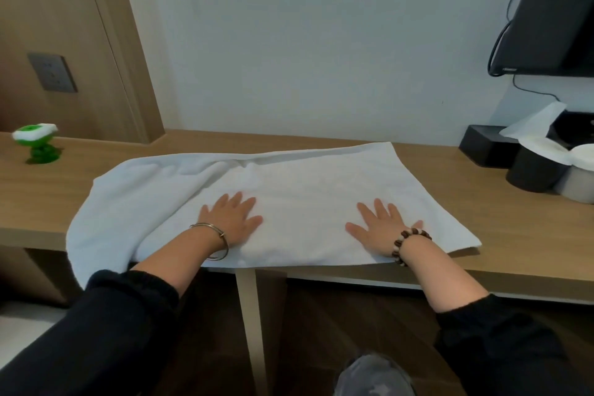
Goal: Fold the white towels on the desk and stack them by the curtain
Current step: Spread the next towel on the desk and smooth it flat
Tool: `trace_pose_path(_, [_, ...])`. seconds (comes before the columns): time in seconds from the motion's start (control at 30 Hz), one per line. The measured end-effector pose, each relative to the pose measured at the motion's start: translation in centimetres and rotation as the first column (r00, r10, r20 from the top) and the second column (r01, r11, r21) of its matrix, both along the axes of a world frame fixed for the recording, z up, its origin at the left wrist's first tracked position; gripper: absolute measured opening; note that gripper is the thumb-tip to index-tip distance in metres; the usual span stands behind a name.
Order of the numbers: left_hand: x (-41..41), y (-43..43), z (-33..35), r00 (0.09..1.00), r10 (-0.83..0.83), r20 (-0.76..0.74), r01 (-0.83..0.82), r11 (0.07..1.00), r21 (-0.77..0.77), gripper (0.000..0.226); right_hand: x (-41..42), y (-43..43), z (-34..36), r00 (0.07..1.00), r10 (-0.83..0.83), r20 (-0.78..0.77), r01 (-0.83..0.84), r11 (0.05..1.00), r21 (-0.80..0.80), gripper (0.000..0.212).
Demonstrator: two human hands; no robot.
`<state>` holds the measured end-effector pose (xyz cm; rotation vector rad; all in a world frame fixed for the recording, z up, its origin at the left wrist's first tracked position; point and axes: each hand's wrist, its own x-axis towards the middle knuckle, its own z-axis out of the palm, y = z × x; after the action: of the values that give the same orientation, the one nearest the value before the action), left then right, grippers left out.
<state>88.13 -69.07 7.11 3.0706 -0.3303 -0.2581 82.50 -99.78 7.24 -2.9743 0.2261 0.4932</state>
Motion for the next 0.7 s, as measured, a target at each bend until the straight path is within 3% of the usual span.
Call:
trace_pose_path(0.17, [0.7,3.1,-1.2,0.996,0.041,0.084,-0.048,0.995,0.083,0.06,1.0,1.0,1.9,0.995,-0.102,0.016,0.103,0.99,-0.092,0.053])
trace_pose_path(0.27, [0.7,3.1,-1.5,0.995,-0.018,0.1,0.009,0.996,0.091,0.058,2.0,5.4,2.6,0.979,0.109,0.175,-0.101,0.993,-0.056,0.051])
trace_pose_path(0.33, [0.7,2.9,-1.7,0.992,-0.036,0.12,0.026,0.996,0.091,0.057,2.6,8.2,2.1,0.952,0.258,0.163,-0.258,0.966,-0.025,0.057])
trace_pose_path(0.43, [0.4,2.2,-1.9,0.99,-0.064,0.126,0.054,0.995,0.086,0.058,4.7,10.7,1.8,0.958,0.259,0.12,-0.259,0.966,-0.017,0.059])
trace_pose_path(0.5, [0.1,1.7,-2.3,0.985,-0.094,0.146,0.085,0.994,0.068,0.06,6.8,12.5,2.4,0.957,0.223,0.183,-0.236,0.97,0.051,0.059])
trace_pose_path(0.63, [0.0,1.7,-2.3,0.972,-0.096,0.213,0.1,0.995,-0.008,0.062,10.6,15.7,3.4,0.974,0.06,0.218,-0.153,0.887,0.435,0.06])
trace_pose_path(0.7, [-0.2,1.8,-2.2,0.968,-0.089,0.234,0.103,0.993,-0.05,0.061,11.9,16.5,2.9,0.984,0.002,0.18,-0.081,0.898,0.432,0.059])
